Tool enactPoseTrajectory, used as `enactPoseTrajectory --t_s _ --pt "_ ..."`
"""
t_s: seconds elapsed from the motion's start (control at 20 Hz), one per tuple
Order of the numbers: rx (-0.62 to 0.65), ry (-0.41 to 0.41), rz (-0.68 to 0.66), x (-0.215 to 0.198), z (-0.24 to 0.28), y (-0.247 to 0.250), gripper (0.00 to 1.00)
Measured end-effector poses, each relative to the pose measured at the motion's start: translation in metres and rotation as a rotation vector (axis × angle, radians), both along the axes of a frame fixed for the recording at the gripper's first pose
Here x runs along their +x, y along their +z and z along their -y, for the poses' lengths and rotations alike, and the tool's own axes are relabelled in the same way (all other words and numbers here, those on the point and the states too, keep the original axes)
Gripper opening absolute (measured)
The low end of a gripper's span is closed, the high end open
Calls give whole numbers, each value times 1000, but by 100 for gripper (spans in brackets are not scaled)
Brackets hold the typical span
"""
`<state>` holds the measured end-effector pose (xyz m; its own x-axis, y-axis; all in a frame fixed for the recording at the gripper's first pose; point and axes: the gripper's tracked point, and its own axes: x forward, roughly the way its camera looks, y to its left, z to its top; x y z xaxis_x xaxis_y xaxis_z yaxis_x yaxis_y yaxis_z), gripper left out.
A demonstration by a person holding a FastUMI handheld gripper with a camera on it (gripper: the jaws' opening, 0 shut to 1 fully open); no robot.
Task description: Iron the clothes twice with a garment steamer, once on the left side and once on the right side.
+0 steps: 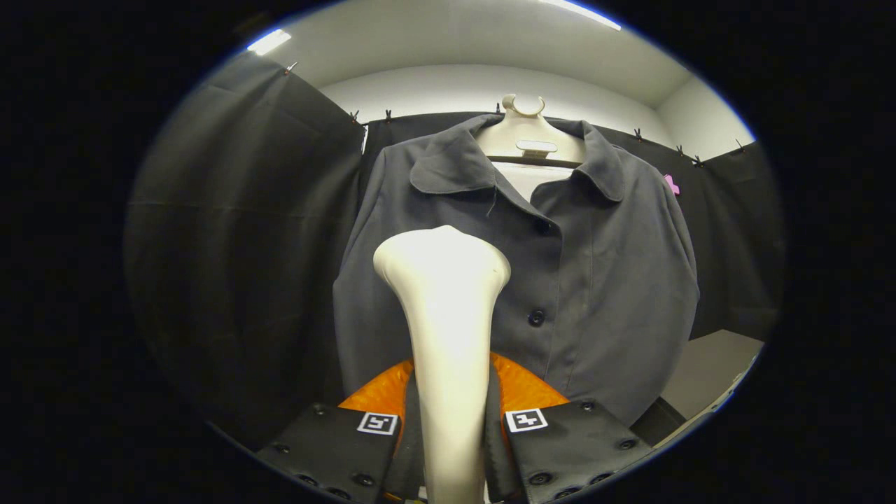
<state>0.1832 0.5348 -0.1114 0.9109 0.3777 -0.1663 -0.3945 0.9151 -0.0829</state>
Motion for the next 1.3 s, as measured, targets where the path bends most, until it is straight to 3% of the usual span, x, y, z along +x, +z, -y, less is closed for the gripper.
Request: enactPoseTrajectory --t_s 0.75,1.3 --pt "-59 -6 -99 -20 11 -68 42" --pt "-109 17 -207 -59 20 -135 42"
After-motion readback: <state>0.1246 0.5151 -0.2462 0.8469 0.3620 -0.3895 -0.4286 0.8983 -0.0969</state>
